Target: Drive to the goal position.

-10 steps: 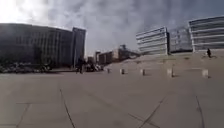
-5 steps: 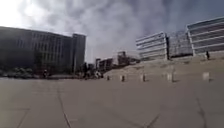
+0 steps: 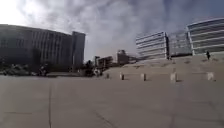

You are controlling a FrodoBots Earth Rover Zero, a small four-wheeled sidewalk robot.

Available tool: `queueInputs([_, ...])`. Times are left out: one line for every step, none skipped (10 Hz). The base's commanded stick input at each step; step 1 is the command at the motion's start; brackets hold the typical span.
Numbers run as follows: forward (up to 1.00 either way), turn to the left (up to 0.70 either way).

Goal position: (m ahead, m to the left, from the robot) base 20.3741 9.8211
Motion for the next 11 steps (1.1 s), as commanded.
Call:
queueInputs([0.7,0.0])
queueInputs([0.7,0.0])
queueInputs([0.7,0.0])
queueInputs([0.7,-0.02])
queueInputs([0.7,-0.05])
queueInputs([0.7,-0.07])
queueInputs([0.7,-0.09])
queueInputs([0.7,-0.13])
queueInputs([0.7,-0.21])
queueInputs([0.7,-0.23])
queueInputs([0.7,-0.25])
